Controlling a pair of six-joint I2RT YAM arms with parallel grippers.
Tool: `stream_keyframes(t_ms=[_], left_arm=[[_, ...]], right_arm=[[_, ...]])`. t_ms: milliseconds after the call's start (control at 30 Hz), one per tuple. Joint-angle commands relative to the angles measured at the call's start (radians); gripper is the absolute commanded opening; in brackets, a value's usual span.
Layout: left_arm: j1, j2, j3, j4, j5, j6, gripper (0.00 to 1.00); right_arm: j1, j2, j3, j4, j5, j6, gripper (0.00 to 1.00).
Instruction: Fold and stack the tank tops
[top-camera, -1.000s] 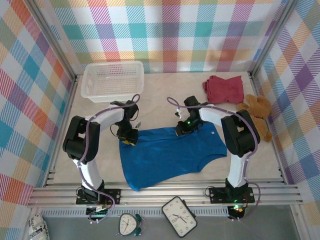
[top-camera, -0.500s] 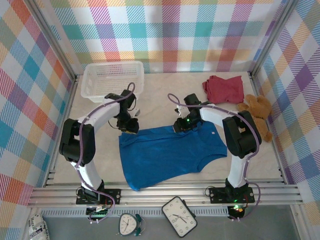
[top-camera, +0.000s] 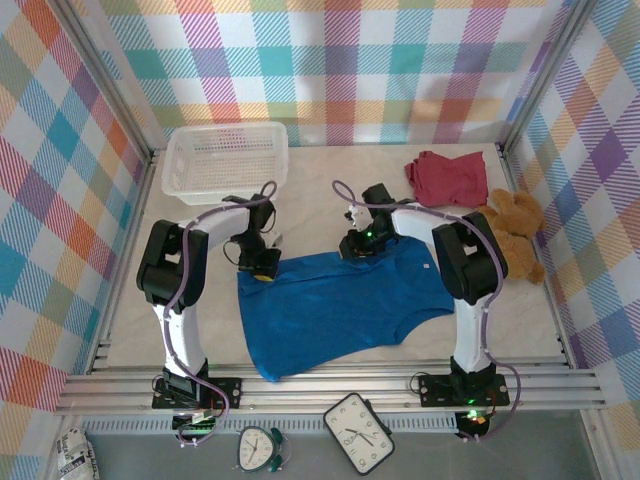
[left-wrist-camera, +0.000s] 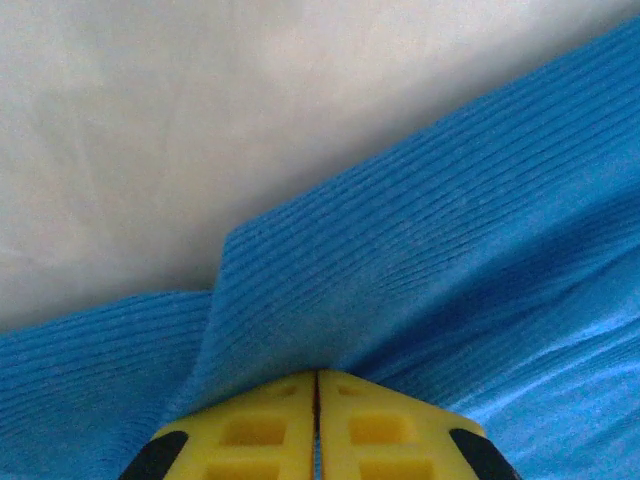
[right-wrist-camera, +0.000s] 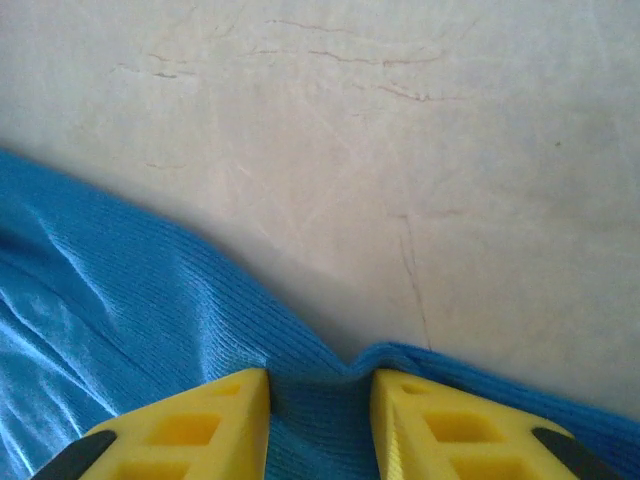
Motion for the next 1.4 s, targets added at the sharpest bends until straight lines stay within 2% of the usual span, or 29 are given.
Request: stream_keyframes(t_ms=[0, 100, 200, 333, 500, 633, 767, 1000, 1067, 1167, 1267, 1367], left_arm=[[0.007, -0.038, -0.058, -0.025, -0.005, 0.016, 0.06], [0.007, -0.057, -0.102, -0.021, -0.004, 0.018, 0.04], [0.012, -0.060, -0.118, -0.052, -0.122, -0.008, 0.03], [0.024, -0.055, -0.120, -0.037, -0.150, -0.018, 0.07], [0.024, -0.024, -0.019, -0.047, -0.178, -0.003, 0.15], [0.027, 0.025, 0.058, -0.079, -0.266, 0.026, 0.19], [0.040, 0.056, 0.116, -0.088, -0.302, 0.041, 0.22], [0.048, 0.027, 0.150, -0.098, -0.337, 0.037, 0.30], [0.048, 0.014, 0.155, -0.113, -0.320, 0.027, 0.32], [0.044, -0.034, 0.140, -0.108, -0.235, 0.000, 0.34], [0.041, -0.087, 0.108, -0.099, -0.168, -0.023, 0.35], [0.040, -0.121, 0.072, -0.099, -0.148, -0.036, 0.36]], right_arm=[[0.003, 0.039, 0.036, -0.042, 0.042, 0.013, 0.34], [0.000, 0.068, 0.067, -0.050, 0.076, 0.018, 0.34], [-0.009, 0.097, 0.100, -0.055, 0.101, 0.025, 0.34], [-0.011, 0.116, 0.132, -0.027, 0.069, 0.018, 0.35], [-0.010, 0.090, 0.140, 0.052, -0.009, -0.019, 0.35], [-0.013, 0.058, 0.135, 0.071, 0.017, -0.047, 0.37], [-0.052, 0.048, 0.150, 0.054, 0.019, -0.048, 0.38], [-0.136, -0.041, 0.136, -0.031, 0.182, -0.072, 0.47], [-0.157, -0.042, 0.143, -0.059, 0.224, -0.080, 0.48], [-0.195, -0.028, 0.166, -0.103, 0.283, -0.069, 0.49], [-0.221, -0.020, 0.172, -0.110, 0.305, -0.037, 0.49], [-0.233, -0.007, 0.179, -0.120, 0.307, 0.002, 0.48]])
